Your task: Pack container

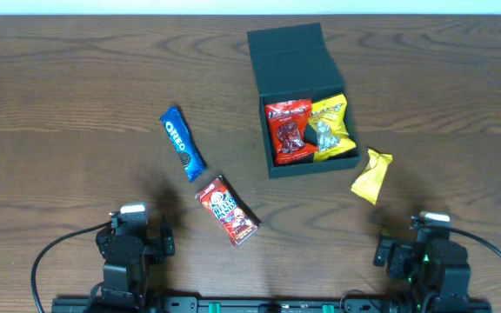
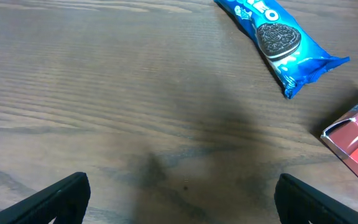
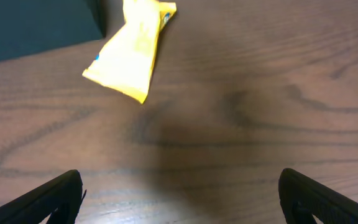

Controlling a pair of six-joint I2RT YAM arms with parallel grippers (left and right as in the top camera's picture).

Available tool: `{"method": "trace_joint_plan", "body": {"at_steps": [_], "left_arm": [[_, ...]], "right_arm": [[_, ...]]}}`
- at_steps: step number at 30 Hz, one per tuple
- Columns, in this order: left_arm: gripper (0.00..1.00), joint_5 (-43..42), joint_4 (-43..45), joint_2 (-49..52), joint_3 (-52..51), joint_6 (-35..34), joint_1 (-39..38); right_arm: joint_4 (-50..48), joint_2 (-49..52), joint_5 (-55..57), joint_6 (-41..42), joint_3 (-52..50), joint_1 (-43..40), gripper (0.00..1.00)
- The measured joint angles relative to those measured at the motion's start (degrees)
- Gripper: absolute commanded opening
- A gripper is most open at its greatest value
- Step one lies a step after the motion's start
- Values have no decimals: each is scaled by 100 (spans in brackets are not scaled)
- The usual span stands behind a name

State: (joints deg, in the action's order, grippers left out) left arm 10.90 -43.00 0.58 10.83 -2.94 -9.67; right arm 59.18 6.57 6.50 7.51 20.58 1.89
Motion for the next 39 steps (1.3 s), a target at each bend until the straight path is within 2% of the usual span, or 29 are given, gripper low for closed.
{"method": "trace_joint_plan", "body": {"at_steps": [33,36,39], "left_arm": [[96,28,39,24,0,-2,0],[96,4,142,326,26,0,0],[96,-179,116,1093,400,-2,2]], "right_arm": [[-4,-2,-48,-37,-7,0,99],[-4,-2,-52,-37,-7,0,99],[-4,-7,-48,-37,-9,0,99]]}}
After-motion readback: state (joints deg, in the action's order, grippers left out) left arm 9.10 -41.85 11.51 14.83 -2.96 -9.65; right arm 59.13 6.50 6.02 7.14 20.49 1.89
